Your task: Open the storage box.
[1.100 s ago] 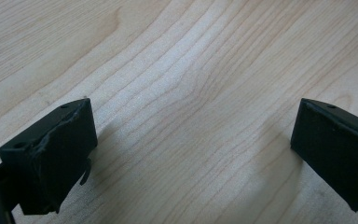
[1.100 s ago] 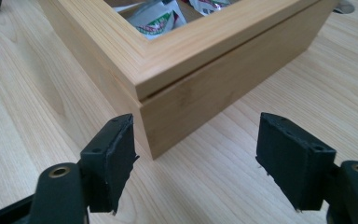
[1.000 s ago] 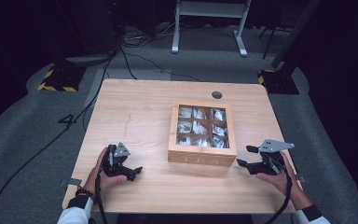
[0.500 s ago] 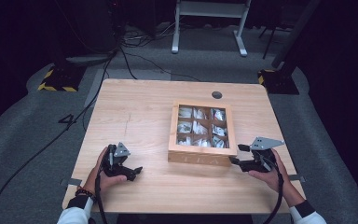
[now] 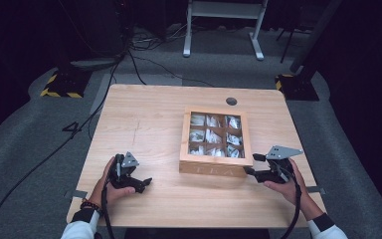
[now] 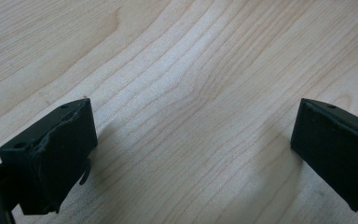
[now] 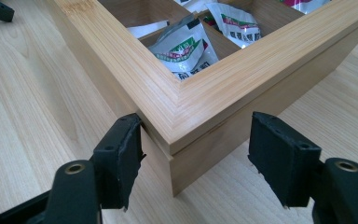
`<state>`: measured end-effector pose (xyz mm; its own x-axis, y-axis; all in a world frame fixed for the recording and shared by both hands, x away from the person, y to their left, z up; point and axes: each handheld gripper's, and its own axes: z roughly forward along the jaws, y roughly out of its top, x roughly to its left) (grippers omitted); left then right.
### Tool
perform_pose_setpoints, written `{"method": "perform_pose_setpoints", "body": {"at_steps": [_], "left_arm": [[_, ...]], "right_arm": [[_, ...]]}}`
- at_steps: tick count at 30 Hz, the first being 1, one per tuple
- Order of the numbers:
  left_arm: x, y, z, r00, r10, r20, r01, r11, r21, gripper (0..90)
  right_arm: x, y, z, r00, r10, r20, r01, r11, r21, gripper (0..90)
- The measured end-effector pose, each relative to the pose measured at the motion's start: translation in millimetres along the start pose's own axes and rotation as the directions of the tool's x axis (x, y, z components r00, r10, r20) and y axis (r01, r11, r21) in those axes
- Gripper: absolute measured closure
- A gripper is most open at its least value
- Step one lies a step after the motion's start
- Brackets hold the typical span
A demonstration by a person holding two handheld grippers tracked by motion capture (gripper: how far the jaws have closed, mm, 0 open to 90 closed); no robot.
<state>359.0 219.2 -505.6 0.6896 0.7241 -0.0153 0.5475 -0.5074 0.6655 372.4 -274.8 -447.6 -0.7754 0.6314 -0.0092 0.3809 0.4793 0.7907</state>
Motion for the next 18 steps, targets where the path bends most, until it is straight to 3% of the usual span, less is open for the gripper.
{"method": "perform_pose_setpoints", "body": {"at_steps": [14, 18], "left_arm": [[-0.7, 0.8, -0.8, 1.0, -0.003, -0.003, 0.003, 0.9999, 0.009, 1.0], [-0.7, 3.0, -1.0, 1.0, 0.004, 0.005, -0.003, 1.0, -0.007, 7.6]], "right_arm": [[1.2, 5.8, -0.5, 0.9998, 0.019, -0.011, -0.02, 1.0, -0.024, 35.6], [1.7, 7.7, -3.4, 0.9999, 0.012, -0.001, -0.012, 0.999, -0.04, 35.1]]}}
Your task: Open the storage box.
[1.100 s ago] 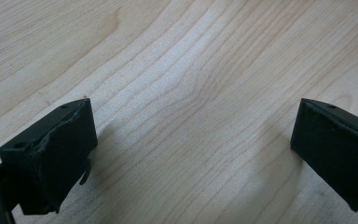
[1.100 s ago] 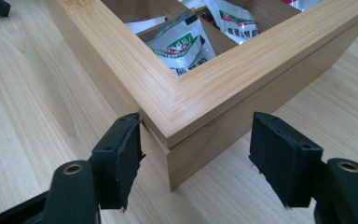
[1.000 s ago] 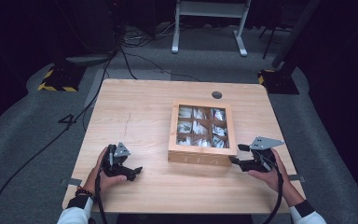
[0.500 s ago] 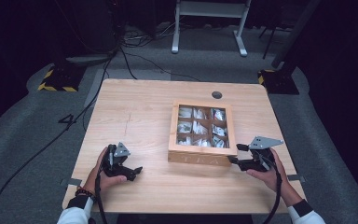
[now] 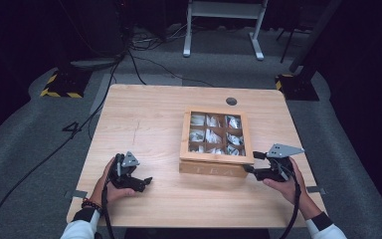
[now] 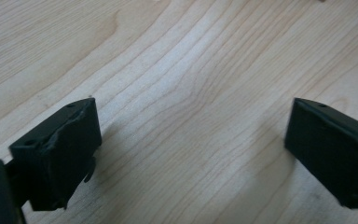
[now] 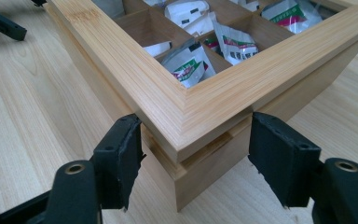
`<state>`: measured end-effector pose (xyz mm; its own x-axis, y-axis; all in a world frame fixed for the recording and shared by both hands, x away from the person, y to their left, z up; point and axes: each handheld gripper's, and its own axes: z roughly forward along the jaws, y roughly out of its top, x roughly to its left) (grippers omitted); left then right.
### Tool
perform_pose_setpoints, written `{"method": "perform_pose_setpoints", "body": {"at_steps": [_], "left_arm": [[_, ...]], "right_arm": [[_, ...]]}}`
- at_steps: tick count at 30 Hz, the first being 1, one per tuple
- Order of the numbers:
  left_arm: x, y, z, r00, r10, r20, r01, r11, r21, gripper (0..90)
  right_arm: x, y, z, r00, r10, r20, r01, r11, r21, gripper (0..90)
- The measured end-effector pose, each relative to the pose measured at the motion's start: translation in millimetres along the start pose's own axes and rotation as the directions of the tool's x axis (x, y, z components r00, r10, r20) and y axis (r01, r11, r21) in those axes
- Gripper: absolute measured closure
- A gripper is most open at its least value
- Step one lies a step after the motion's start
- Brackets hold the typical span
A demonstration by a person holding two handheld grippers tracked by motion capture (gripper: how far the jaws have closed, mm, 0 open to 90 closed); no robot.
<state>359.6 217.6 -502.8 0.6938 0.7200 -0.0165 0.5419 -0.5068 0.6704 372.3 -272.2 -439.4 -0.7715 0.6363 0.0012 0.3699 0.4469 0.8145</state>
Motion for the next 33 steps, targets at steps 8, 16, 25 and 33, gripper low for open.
{"method": "perform_pose_setpoints", "body": {"at_steps": [8, 16, 25, 33], "left_arm": [[-8.9, 17.7, -2.1, 0.9987, 0.038, 0.033, -0.037, 0.9985, -0.039, 17.3], [-18.9, 44.7, 0.5, 0.9945, 0.1, 0.029, -0.098, 0.992, -0.079, 17.4], [-32.1, 83.5, 0.8, 0.9878, 0.151, 0.039, -0.142, 0.9731, -0.182, 18.4], [-47.7, 112.6, 7.6, 0.977, 0.212, 0.021, -0.202, 0.9515, -0.232, 19.5]], "right_arm": [[-0.4, 3.9, -2.9, 1.0, -0.001, 0.0, 0.001, 1.0, -0.013, 34.3], [-0.7, 4.4, -3.0, 1.0, 0.001, -0.002, -0.001, 1.0, -0.011, 34.1], [-2.7, 9.4, -6.7, 0.9999, 0.014, -0.007, -0.014, 0.999, -0.032, 33.4], [-3.3, 11.8, -8.5, 0.9997, 0.021, -0.011, -0.021, 0.999, -0.043, 33.3]]}}
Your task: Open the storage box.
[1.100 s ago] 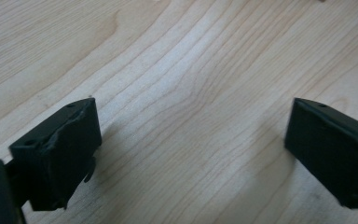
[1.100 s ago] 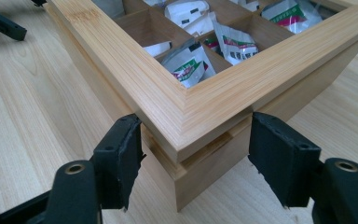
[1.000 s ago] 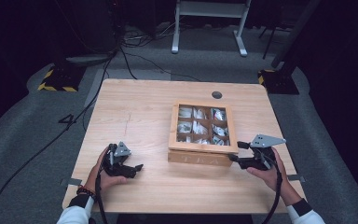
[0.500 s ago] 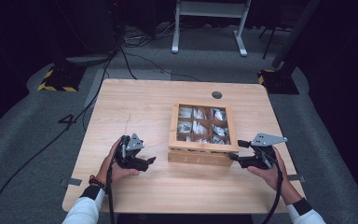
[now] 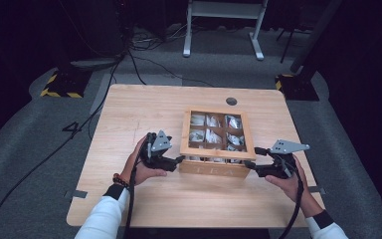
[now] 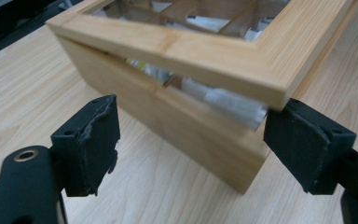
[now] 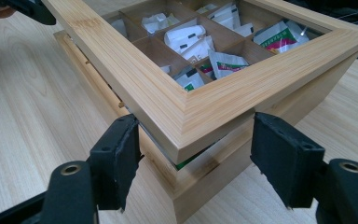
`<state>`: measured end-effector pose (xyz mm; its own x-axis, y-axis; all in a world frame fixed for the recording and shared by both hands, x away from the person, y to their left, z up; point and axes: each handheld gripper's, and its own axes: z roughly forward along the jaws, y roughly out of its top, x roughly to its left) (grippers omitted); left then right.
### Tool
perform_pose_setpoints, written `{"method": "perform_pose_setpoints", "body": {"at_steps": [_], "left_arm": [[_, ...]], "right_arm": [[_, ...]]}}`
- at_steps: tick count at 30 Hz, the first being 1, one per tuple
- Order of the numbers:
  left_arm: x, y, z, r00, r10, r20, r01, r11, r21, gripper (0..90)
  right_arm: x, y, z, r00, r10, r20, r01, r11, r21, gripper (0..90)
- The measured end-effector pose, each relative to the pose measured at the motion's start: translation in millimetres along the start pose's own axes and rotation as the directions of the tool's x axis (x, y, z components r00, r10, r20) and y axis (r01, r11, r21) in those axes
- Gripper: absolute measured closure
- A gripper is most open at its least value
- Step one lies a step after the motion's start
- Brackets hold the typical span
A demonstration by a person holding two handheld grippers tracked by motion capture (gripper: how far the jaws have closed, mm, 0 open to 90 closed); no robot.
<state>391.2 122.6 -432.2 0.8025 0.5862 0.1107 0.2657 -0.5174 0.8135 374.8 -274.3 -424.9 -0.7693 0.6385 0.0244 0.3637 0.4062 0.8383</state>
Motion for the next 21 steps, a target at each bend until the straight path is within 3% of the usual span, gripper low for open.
{"method": "perform_pose_setpoints", "body": {"at_steps": [8, 12, 16, 21], "left_arm": [[-4.3, 7.7, 10.1, 0.9993, 0.038, 0.0, -0.038, 0.9993, -0.003, 21.0], [-5.1, 10.6, 12.0, 0.9973, 0.07, -0.021, -0.07, 0.9975, -0.006, 21.1], [-6.9, 16.1, 9.4, 0.9927, 0.104, -0.06, -0.107, 0.9935, -0.04, 21.3], [-5.2, 22.4, 7.9, 0.991, 0.123, -0.053, -0.125, 0.9916, -0.034, 21.1]], "right_arm": [[-0.1, 0.7, -0.6, 1.0, -0.001, 0.001, 0.001, 1.0, -0.002, 33.4], [-0.2, 1.3, -1.1, 1.0, 0.0, 0.001, 0.0, 1.0, -0.007, 33.4], [-1.5, 4.8, -4.3, 0.9999, 0.014, -0.001, -0.014, 0.999, -0.039, 33.4], [-2.7, 7.2, -6.9, 0.9999, 0.016, 0.002, -0.016, 0.999, -0.051, 34.4]]}}
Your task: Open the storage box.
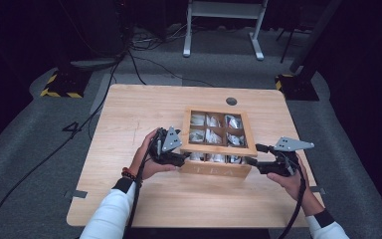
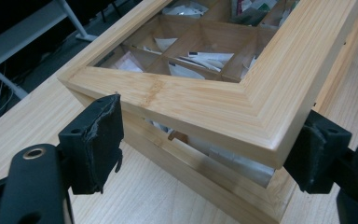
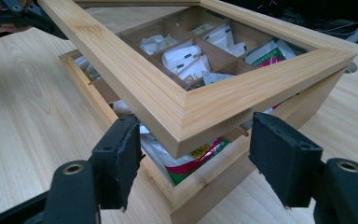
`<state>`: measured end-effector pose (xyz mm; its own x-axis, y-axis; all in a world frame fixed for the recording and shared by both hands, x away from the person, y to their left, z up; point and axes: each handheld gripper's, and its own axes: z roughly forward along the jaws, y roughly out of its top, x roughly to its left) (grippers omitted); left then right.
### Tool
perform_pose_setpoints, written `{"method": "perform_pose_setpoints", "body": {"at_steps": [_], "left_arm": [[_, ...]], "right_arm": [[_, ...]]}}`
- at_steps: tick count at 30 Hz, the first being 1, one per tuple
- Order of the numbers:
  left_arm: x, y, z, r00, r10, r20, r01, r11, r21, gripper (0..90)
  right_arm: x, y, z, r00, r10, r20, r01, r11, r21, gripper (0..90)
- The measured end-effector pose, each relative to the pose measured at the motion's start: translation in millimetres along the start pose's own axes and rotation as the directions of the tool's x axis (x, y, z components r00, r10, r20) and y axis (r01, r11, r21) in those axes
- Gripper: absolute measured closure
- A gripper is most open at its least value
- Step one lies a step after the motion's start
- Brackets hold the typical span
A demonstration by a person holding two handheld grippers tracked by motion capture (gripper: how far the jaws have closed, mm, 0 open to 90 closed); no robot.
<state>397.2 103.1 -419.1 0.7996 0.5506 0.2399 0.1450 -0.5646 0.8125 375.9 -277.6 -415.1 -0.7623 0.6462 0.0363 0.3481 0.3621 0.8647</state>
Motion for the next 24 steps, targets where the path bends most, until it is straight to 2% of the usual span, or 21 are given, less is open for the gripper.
{"method": "perform_pose_setpoints", "body": {"at_steps": [3, 5, 12, 13, 20, 21, 24], "left_arm": [[0.6, 2.6, 0.4, 0.9999, 0.002, 0.01, -0.002, 1.0, 0.001, 21.1], [0.4, 5.3, -0.4, 0.9999, 0.014, -0.002, -0.014, 0.9998, -0.011, 21.4], [4.8, 13.3, -5.5, 0.9998, 0.011, -0.013, -0.012, 0.9986, -0.051, 25.9], [7.2, 16.5, -7.7, 0.9999, 0.004, -0.012, -0.004, 0.9972, -0.075, 28.3], [12.2, 24.1, -9.6, 1.0, 0.0, -0.01, -0.001, 0.9955, -0.095, 33.8], [13.5, 26.0, -10.3, 0.9999, -0.009, -0.01, 0.008, 0.9939, -0.11, 34.5], [14.6, 27.9, -10.8, 0.9999, -0.008, -0.01, 0.007, 0.9927, -0.12, 36.4]], "right_arm": [[-2.2, -0.6, -3.5, 1.0, 0.008, 0.004, -0.008, 1.0, -0.006, 34.4], [-4.5, -2.0, -6.9, 0.9998, 0.02, 0.006, -0.019, 1.0, -0.011, 34.4], [-15.7, -15.6, -16.7, 0.9989, 0.032, 0.035, -0.032, 0.999, 0.006, 34.0], [-19.1, -21.7, -18.0, 0.9982, 0.034, 0.05, -0.035, 0.999, 0.022, 33.9], [-27.7, -33.7, -20.9, 0.9966, 0.052, 0.065, -0.055, 0.997, 0.049, 33.3], [-29.2, -38.9, -18.9, 0.9957, 0.041, 0.083, -0.047, 0.996, 0.078, 33.0], [-30.1, -43.8, -16.8, 0.995, 0.017, 0.098, -0.028, 0.993, 0.112, 32.7]]}}
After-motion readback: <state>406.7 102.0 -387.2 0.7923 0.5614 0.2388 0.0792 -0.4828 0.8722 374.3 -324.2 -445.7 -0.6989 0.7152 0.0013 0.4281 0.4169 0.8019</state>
